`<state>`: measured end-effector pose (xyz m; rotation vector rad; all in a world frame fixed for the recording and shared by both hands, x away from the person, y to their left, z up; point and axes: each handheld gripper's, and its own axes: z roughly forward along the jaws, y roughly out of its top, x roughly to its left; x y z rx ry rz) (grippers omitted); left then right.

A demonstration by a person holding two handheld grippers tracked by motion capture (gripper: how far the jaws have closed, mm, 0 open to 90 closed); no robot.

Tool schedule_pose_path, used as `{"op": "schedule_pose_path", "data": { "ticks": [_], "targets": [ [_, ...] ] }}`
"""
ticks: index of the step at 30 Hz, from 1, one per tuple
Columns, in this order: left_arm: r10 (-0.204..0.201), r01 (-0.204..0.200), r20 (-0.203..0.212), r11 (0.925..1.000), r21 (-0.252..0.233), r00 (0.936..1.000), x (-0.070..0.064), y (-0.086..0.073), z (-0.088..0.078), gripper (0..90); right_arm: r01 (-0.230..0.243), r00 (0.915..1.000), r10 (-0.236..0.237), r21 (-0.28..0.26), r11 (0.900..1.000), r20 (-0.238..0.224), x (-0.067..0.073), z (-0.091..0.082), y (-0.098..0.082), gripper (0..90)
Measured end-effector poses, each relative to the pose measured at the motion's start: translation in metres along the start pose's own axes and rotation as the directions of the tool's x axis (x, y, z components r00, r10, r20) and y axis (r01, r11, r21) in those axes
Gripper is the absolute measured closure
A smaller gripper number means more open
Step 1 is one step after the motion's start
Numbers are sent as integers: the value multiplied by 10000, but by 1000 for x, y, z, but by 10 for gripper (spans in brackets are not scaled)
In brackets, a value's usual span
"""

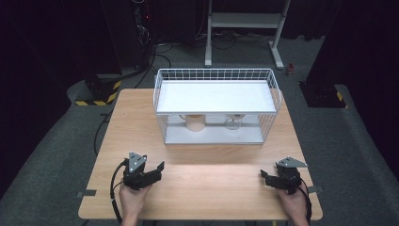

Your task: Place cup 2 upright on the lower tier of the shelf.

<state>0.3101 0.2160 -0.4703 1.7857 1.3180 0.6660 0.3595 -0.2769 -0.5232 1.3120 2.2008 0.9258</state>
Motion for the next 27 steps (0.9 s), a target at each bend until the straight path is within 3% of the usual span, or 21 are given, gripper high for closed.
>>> {"op": "schedule_pose_path", "data": {
  "ticks": [27],
  "targets": [
    [-177, 216, -460, 9960, 862, 9988, 10, -27, 17, 263, -32, 10000, 32, 7, 10000, 16, 0, 0, 0, 255]
  ]
}}
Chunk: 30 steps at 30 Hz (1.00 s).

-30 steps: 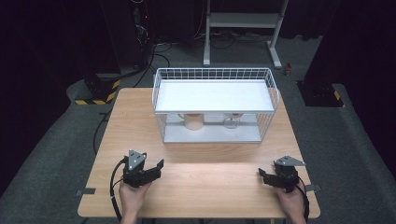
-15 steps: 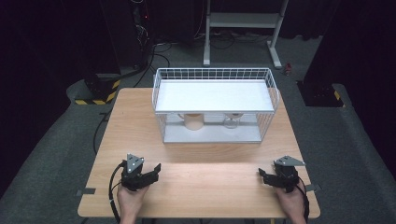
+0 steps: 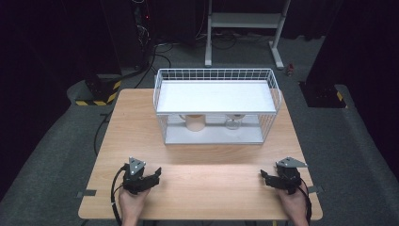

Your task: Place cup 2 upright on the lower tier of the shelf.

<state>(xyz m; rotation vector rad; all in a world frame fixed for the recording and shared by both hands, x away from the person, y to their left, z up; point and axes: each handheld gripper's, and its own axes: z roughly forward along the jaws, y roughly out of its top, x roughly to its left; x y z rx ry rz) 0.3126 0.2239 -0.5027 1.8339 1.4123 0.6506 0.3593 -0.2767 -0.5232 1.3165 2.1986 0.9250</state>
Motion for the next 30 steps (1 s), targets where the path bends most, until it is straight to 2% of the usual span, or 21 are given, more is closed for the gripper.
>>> {"op": "schedule_pose_path", "data": {
  "ticks": [6, 8, 10, 22, 30],
  "targets": [
    [82, -79, -173, 9998, 191, 9998, 1, -2, 6, 264, -3, 10000, 3, 1, 10000, -4, 0, 0, 0, 255],
    [-21, 24, -176, 9998, 175, 9998, 0, -3, 8, 264, -7, 10000, 7, 2, 10000, -5, 0, 0, 0, 255],
    [119, -111, -286, 9996, 250, 9995, 1, -3, 10, 264, -2, 10000, 2, -1, 10000, -4, 0, 0, 0, 255],
    [25, -4, -499, 9991, 424, 9988, 0, -4, 23, 266, 4, 10000, -4, 0, 10000, 0, 0, 0, 0, 255],
    [328, -279, -721, 9973, 682, 9969, -2, -6, 30, 266, 9, 10000, -9, -4, 10000, 4, 0, 0, 0, 255]
  ]
}}
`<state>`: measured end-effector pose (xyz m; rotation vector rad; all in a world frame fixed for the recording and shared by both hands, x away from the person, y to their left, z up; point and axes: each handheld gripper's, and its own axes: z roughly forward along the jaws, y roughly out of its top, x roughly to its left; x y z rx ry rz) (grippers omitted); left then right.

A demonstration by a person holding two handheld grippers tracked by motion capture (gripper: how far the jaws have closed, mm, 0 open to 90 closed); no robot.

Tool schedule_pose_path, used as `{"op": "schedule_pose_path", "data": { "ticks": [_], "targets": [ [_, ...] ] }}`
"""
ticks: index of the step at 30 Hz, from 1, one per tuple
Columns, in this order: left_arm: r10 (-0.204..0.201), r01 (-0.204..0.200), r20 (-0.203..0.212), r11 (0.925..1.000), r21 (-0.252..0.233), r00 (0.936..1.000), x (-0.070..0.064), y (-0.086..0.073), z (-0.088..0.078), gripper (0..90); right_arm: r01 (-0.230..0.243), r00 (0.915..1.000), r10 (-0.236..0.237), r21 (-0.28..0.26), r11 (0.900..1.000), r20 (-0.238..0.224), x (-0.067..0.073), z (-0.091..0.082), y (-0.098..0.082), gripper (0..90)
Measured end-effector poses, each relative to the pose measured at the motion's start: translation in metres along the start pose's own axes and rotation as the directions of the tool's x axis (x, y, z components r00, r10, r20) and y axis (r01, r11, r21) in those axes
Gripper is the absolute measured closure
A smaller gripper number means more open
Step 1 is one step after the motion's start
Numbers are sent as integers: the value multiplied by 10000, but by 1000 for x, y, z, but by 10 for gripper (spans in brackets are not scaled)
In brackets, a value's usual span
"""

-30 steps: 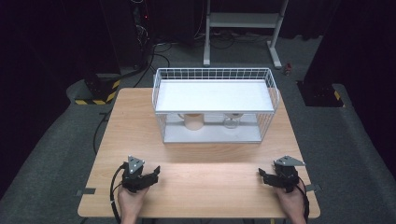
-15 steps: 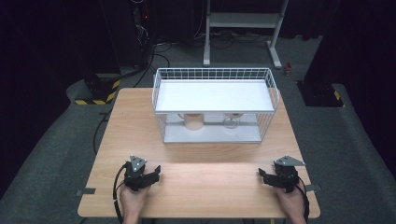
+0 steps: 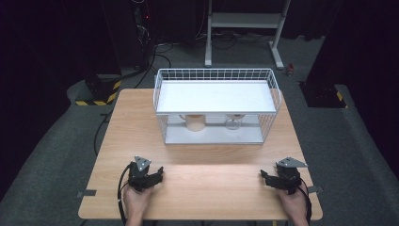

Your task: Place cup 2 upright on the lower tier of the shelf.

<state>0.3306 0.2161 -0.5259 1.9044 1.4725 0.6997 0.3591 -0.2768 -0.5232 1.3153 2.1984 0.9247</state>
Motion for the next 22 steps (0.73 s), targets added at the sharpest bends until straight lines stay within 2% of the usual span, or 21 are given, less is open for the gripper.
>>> {"op": "schedule_pose_path", "data": {
  "ticks": [7, 22],
  "targets": [
    [-304, 304, 88, 9995, 13, 9995, 1, -1, 2, 262, -1, 10000, 1, -1, 10000, 0, 0, 0, 0, 255],
    [-296, 296, 99, 9995, 50, 9995, 0, -1, 3, 241, 0, 10000, 0, -3, 10000, 4, 0, 0, 0, 255]
  ]
}}
